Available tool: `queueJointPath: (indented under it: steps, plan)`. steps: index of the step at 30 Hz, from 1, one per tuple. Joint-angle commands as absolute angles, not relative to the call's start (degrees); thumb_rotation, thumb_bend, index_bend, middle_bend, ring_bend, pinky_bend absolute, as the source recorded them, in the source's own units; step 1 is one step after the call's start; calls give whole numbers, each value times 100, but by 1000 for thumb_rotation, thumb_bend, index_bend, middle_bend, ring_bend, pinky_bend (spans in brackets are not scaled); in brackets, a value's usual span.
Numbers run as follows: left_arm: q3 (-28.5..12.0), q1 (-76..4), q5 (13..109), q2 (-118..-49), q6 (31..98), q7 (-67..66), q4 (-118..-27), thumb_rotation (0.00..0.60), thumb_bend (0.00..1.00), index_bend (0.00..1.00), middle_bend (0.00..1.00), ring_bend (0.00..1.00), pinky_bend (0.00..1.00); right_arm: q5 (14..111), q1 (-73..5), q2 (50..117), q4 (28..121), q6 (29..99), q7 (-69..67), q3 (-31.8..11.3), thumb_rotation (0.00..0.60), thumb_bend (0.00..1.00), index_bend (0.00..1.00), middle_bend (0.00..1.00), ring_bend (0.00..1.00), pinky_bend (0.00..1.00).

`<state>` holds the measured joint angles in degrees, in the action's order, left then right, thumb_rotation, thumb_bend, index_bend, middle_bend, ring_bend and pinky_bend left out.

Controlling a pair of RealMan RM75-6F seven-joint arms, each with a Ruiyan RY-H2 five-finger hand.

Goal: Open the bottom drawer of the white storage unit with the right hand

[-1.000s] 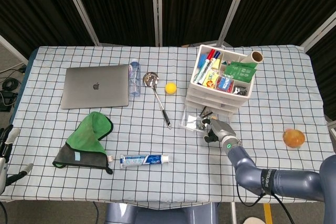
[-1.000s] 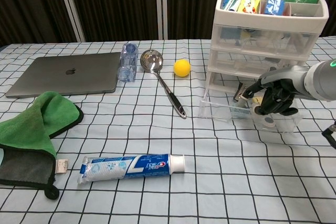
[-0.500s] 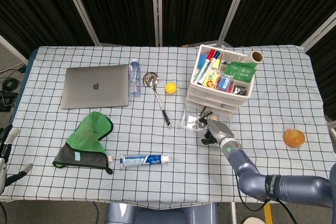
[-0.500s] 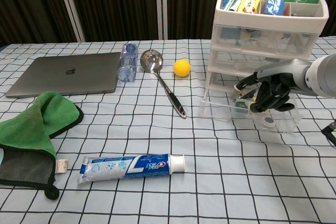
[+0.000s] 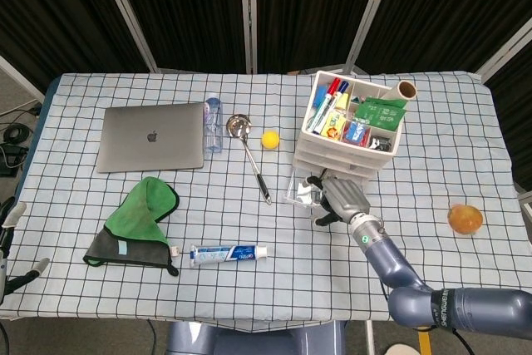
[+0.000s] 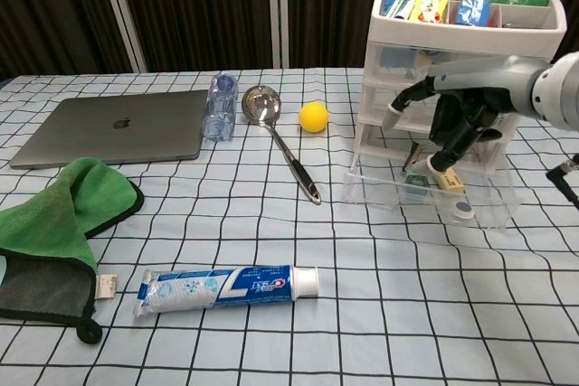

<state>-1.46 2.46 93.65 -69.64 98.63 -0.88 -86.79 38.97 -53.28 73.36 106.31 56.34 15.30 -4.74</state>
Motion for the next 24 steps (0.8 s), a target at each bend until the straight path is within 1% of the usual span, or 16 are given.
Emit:
queueJointPath:
  steps: [1, 4, 11, 16, 24]
  plan:
    - [-154, 246, 9366, -6978, 9871, -109, -8673, 600, 0, 0, 0, 0, 0, 5472, -5161, 7461, 9931, 6065, 2054, -150, 600, 100, 304, 1000, 1000, 895]
    - [-170, 238, 9345, -7007, 9859, -163, -8660, 600, 0, 0, 0, 0, 0, 6386, -5143, 7661, 9268, 6277, 2247, -39, 600, 74, 331, 1000, 1000, 896]
    - [-224, 202, 9237, -7037, 9776, -204, -8646, 600, 0, 0, 0, 0, 0, 7530, -5081, 7986, 8031, 6416, 2022, 50, 600, 65, 358, 1000, 1000, 897]
    - [-237, 165, 9208, -7056, 9710, -231, -8635, 600, 0, 0, 0, 0, 0, 7920, -5044, 8049, 7631, 6242, 1819, 162, 600, 65, 386, 1000, 1000, 898]
    - [-224, 146, 9220, -7052, 9681, -201, -8634, 600, 0, 0, 0, 0, 0, 8160, -4955, 8075, 7495, 6032, 1745, 225, 600, 64, 408, 1000, 1000, 899]
